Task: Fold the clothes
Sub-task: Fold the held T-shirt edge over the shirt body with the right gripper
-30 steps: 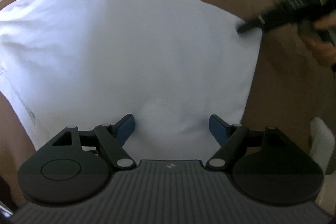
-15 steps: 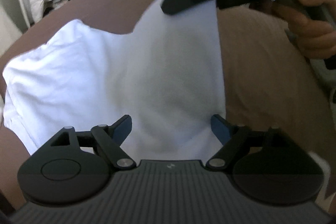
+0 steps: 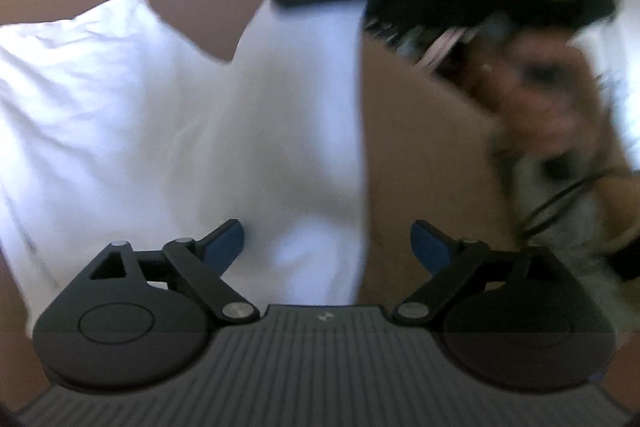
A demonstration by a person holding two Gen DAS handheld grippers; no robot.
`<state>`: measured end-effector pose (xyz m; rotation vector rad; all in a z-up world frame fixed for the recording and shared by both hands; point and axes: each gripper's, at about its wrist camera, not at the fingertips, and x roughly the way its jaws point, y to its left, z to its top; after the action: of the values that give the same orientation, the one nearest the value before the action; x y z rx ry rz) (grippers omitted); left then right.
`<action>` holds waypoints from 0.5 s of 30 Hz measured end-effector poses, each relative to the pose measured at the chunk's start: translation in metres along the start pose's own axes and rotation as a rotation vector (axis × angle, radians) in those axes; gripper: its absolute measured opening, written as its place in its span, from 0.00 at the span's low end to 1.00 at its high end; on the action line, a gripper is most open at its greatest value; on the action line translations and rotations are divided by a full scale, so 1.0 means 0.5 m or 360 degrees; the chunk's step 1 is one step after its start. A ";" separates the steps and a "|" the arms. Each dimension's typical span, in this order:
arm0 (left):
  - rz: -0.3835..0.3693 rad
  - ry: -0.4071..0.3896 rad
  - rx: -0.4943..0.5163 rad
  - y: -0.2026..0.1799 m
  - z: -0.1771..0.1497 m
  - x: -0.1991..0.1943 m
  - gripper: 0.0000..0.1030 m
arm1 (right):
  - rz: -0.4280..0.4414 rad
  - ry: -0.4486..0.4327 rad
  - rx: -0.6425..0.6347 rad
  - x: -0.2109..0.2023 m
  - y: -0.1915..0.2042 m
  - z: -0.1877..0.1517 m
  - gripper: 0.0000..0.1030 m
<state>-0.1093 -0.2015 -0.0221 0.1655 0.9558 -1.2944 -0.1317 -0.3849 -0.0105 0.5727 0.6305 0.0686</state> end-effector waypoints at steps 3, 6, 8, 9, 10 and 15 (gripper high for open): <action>0.0260 0.0153 0.0121 -0.018 -0.016 0.053 0.91 | 0.0004 -0.0031 -0.0010 -0.002 0.011 0.004 0.13; 0.0527 0.0204 0.0168 -0.020 -0.037 0.076 0.83 | -0.0029 -0.0066 -0.0005 -0.006 0.012 0.000 0.13; 0.0668 0.0175 0.0222 -0.014 -0.047 0.068 0.28 | -0.0036 -0.0099 0.0034 -0.012 0.004 -0.002 0.13; 0.0725 0.0139 0.0274 -0.020 -0.054 0.056 0.28 | -0.0042 -0.0116 0.0055 -0.016 -0.003 -0.004 0.13; 0.0771 0.0085 0.0308 -0.024 -0.053 0.043 0.27 | -0.0047 -0.0138 0.0073 -0.021 -0.009 -0.006 0.12; 0.0680 -0.0053 0.0440 -0.072 -0.031 0.003 0.23 | -0.0006 -0.0289 -0.0032 -0.092 -0.016 -0.027 0.11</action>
<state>-0.1481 -0.2048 -0.0189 0.5322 0.6624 -1.0213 -0.1779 -0.3958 0.0011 0.5512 0.4536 0.0190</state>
